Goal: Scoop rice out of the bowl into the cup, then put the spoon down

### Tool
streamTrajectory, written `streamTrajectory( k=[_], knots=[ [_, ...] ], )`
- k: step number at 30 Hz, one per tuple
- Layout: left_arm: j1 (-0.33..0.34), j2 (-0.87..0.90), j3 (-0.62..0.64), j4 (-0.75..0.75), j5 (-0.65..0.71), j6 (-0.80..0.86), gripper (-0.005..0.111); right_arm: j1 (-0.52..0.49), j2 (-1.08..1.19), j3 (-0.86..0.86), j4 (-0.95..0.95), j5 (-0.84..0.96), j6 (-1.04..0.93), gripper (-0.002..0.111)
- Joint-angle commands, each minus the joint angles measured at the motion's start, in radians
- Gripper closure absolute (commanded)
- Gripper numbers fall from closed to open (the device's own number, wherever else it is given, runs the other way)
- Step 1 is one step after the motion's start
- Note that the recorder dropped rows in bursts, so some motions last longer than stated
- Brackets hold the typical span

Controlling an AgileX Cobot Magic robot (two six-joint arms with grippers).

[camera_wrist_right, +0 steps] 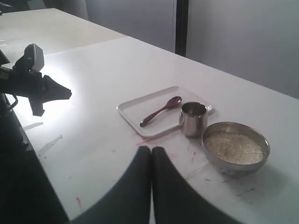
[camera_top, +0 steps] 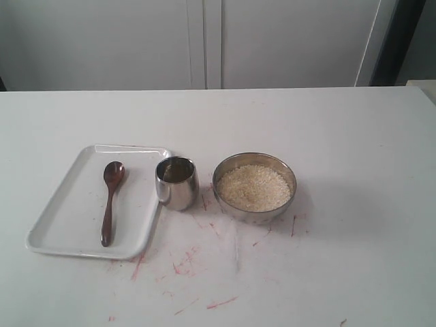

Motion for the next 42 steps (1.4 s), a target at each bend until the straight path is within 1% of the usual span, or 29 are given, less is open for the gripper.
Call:
streamTrajectory(
  k=[1, 6, 12, 15, 26, 31, 36, 39, 42],
  knots=[
    [-0.004, -0.003, 0.009, 0.0, 0.039, -0.006, 0.092, -0.004, -0.002, 0.058, 0.052, -0.116, -0.007, 0.108],
    [-0.004, -0.003, 0.009, 0.0, 0.039, -0.006, 0.092, -0.004, -0.002, 0.135, 0.158, -0.32, -0.009, 0.108],
    [-0.004, -0.003, 0.009, 0.0, 0.039, -0.006, 0.092, -0.004, -0.002, 0.249, 0.163, -0.515, -0.009, 0.108],
    [-0.004, -0.003, 0.009, 0.0, 0.039, -0.006, 0.092, -0.004, -0.002, 0.308, 0.163, -0.583, -0.009, 0.108],
    [-0.004, -0.003, 0.009, 0.0, 0.039, -0.006, 0.092, -0.004, -0.002, 0.496, 0.162, -0.759, -0.009, 0.108],
    [-0.004, -0.003, 0.009, 0.0, 0.039, -0.006, 0.092, -0.004, -0.002, 0.596, 0.12, -0.837, -0.011, 0.108],
    [-0.004, -0.003, 0.009, 0.0, 0.039, -0.006, 0.092, -0.004, -0.002, 0.665, 0.077, -0.864, -0.013, 0.108],
    [-0.004, -0.003, 0.009, 0.0, 0.039, -0.006, 0.092, -0.004, -0.002, 0.672, 0.077, -0.876, -0.039, 0.108],
    [-0.004, -0.003, 0.009, 0.0, 0.039, -0.006, 0.092, -0.004, -0.002, 0.672, 0.074, -0.85, -0.094, 0.108]
  ],
)
